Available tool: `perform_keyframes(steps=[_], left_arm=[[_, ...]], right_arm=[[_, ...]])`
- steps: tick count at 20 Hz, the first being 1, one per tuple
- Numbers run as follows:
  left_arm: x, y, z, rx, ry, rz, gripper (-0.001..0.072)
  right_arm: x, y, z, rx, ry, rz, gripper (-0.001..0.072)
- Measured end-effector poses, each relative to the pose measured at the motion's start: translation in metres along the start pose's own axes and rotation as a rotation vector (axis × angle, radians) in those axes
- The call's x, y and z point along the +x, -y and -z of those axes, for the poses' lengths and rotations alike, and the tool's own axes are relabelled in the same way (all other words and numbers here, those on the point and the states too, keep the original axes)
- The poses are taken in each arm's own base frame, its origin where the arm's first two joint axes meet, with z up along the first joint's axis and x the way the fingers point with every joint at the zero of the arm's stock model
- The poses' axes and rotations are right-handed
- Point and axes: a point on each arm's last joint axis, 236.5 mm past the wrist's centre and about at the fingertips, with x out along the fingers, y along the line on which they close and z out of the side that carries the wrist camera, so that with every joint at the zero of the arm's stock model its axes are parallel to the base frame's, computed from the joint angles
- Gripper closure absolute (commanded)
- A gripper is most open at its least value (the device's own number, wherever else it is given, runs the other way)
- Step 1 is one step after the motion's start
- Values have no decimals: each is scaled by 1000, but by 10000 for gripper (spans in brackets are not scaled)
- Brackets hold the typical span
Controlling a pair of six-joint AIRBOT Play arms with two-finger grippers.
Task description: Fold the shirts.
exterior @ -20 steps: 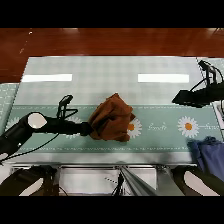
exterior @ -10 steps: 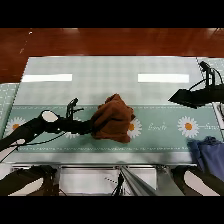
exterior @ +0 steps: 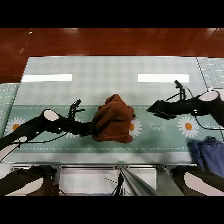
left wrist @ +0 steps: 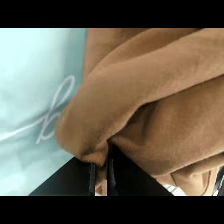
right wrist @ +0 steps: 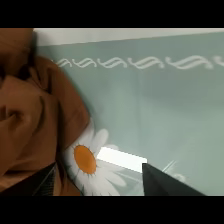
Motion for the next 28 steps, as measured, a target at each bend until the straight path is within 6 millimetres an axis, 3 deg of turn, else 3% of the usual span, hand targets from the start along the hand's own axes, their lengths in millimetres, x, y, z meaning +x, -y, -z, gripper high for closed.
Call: perform_keyframes(steps=[4, 9, 12, 14, 20, 24, 28], left_arm=[[0, 2, 6, 11, -25, 9, 672], [0, 5, 9, 15, -40, 18, 673], [0, 5, 9, 16, -41, 20, 672], [0, 5, 10, 16, -42, 22, 673], [0, 6, 10, 16, -44, 23, 673], [0, 6, 10, 16, -45, 24, 673], [0, 6, 10, 15, -45, 24, 673]], right_arm=[[45, -6, 7, 20, -23, 20, 136], [75, -20, 13, 67, -35, -5, 136], [83, -26, 13, 69, -21, -10, 153], [86, -26, 9, 68, 0, -5, 241], [88, -25, -6, 124, 68, 4, 249], [93, -19, -7, 184, 70, 13, 420], [99, -18, 6, 212, 9, 8, 420]])
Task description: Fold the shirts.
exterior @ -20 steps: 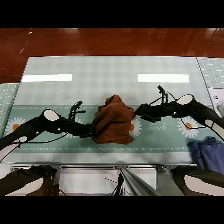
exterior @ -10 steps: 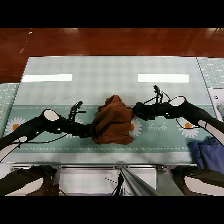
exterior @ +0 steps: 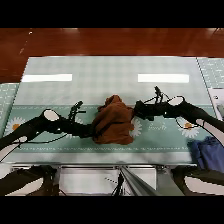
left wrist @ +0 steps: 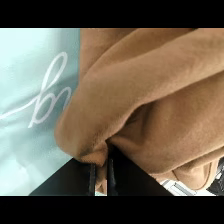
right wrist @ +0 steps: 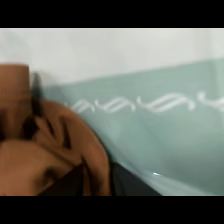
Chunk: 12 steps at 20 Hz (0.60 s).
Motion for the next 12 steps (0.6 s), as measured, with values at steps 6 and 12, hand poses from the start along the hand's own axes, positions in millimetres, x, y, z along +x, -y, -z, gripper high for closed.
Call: perform_keyframes(steps=[6, 12], left_arm=[[-4, -4, -5, -20, 14, 3, 673], [-10, -8, -10, -44, 31, 8, 673]], right_arm=[[2, 8, 16, -20, -73, 27, 682], [1, 11, 8, -40, -36, 41, 684]])
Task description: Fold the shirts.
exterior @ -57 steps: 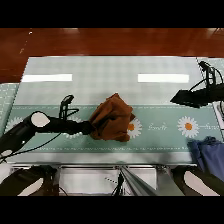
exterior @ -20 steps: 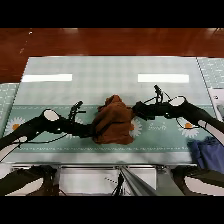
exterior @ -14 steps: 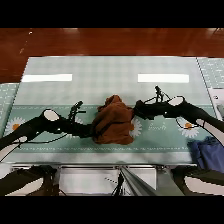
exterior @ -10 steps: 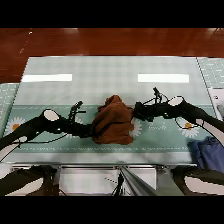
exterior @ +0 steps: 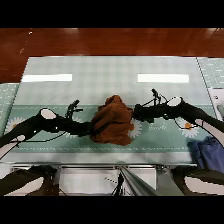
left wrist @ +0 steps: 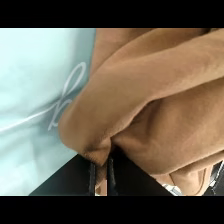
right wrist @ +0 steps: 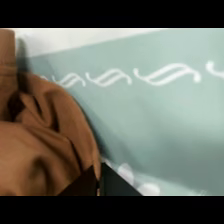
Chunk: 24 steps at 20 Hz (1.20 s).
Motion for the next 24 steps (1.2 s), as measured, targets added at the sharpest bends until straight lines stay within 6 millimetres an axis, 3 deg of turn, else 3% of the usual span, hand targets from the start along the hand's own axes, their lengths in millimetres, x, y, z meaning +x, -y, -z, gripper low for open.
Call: perform_keyframes(steps=[4, 6, 9, 12, 14, 17, 20, 24], left_arm=[[-11, 17, -4, 63, -4, 34, 675], [-29, 44, -19, 151, 41, 68, 675], [-82, 105, -54, 330, 198, 122, 675], [-157, 166, -81, 480, 397, 160, 675], [-211, 197, -92, 550, 534, 167, 675], [-278, 238, -88, 653, 664, 173, 675], [-316, 267, -68, 746, 700, 174, 675], [-339, 290, -34, 789, 665, 176, 675]], right_arm=[[-16, -7, -13, -113, 78, 11, 685], [-37, -29, -25, -182, 153, -18, 685], [-86, -63, -41, -342, 283, -9, 685], [-159, -92, -67, -470, 478, 53, 685], [-221, -109, -82, -520, 630, 98, 685], [-318, -130, -91, -556, 850, 144, 685], [-398, -150, -80, -581, 1021, 162, 685], [-478, -174, -48, -633, 1189, 186, 685]])
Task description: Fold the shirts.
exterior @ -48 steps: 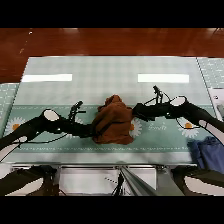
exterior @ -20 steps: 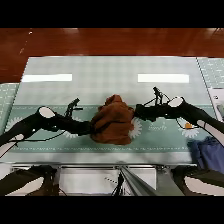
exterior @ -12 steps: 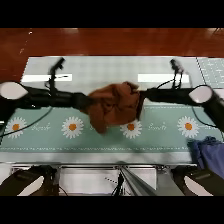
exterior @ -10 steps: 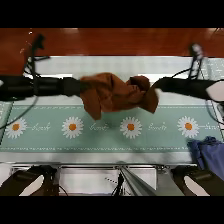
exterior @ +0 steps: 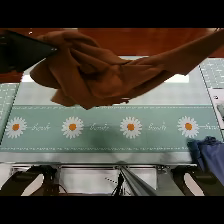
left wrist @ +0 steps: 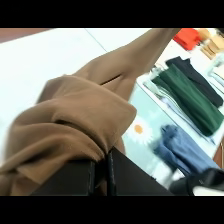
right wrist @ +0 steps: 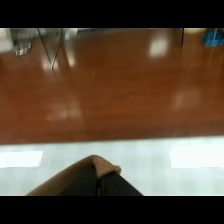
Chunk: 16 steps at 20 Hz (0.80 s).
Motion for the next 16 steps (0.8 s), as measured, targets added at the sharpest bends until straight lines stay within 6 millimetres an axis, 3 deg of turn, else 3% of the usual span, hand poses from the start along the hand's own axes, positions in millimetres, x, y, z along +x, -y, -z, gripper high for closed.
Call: perform_keyframes(steps=[7, 10, 13, 16], left_arm=[[-45, 67, -2, 33, -32, 29, 675], [-55, 78, 11, 7, -85, 26, 675], [-51, 69, 29, -59, -155, 16, 675], [-33, 47, 59, -159, -254, 25, 674]], right_arm=[[-111, 2, -102, -129, 283, 115, 685], [-145, 5, -126, -162, 362, 167, 685], [-139, 14, -116, -171, 290, 203, 685], [-95, 32, -74, -201, 52, 237, 685]])
